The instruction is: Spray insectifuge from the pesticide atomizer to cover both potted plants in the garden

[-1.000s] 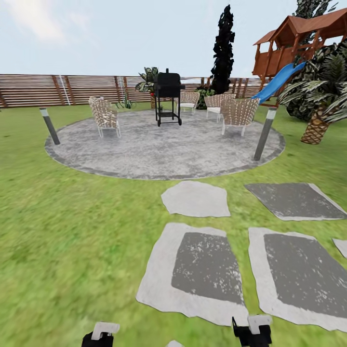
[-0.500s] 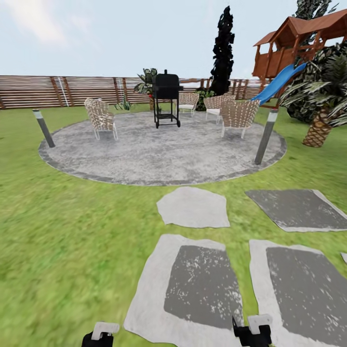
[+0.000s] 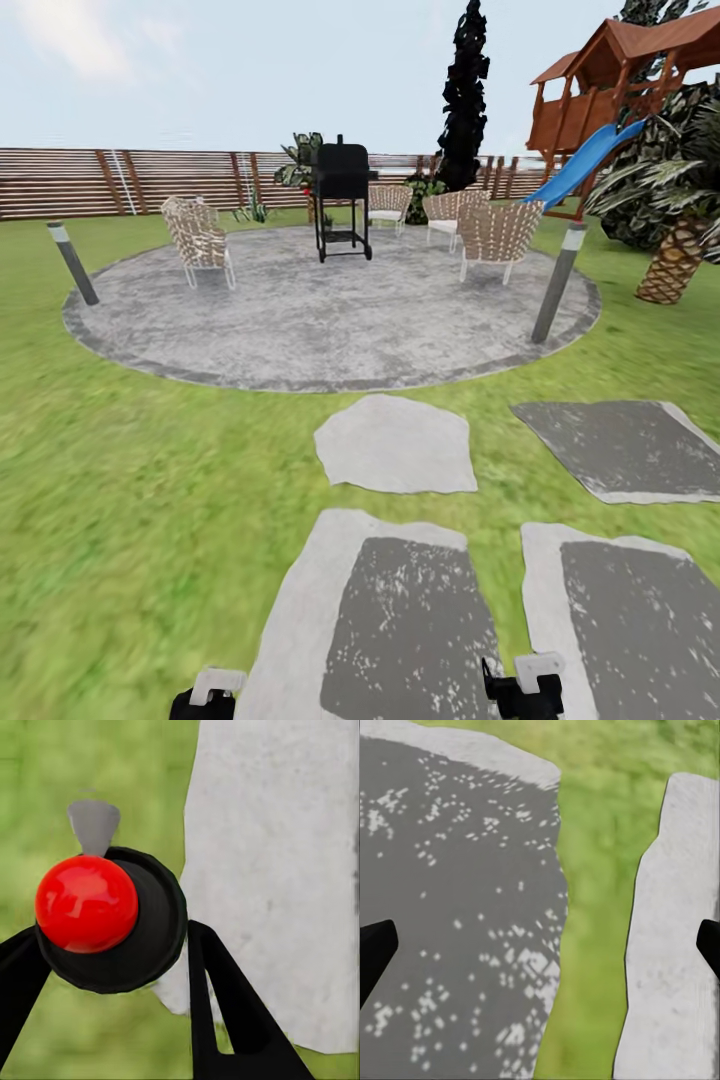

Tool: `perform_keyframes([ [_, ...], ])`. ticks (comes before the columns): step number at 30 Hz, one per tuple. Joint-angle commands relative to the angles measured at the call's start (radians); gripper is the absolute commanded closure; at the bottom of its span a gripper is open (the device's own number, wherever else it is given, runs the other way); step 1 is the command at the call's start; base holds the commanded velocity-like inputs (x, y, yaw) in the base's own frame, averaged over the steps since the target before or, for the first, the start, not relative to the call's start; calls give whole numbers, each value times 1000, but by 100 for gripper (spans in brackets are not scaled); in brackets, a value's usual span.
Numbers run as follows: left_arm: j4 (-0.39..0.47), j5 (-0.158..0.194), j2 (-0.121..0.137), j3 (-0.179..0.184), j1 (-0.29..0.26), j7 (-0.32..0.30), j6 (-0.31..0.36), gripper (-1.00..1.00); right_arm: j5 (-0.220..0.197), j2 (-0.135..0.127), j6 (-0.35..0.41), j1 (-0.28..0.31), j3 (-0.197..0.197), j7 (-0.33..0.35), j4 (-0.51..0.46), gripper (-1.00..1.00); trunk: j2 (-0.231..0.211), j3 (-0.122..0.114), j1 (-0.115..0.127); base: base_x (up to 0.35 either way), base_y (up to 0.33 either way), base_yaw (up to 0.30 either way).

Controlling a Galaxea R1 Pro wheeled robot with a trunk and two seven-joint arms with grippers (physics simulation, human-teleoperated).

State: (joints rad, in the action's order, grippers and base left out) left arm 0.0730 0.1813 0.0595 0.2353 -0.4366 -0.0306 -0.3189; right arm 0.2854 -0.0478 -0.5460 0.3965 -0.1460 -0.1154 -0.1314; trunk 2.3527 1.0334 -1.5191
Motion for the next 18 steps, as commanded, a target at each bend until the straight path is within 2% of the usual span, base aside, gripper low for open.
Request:
perform_keyframes([
  [1, -1, 10, 0, 7, -1, -3, -3, 100, 11, 0, -2, 1, -6, -4, 1, -100, 0, 1, 0, 323, -114, 0],
  [18, -1, 10, 0, 7, -1, -3, -3, 100, 11, 0, -2, 0, -6, -4, 1, -100, 0, 1, 0, 323, -114, 0],
])
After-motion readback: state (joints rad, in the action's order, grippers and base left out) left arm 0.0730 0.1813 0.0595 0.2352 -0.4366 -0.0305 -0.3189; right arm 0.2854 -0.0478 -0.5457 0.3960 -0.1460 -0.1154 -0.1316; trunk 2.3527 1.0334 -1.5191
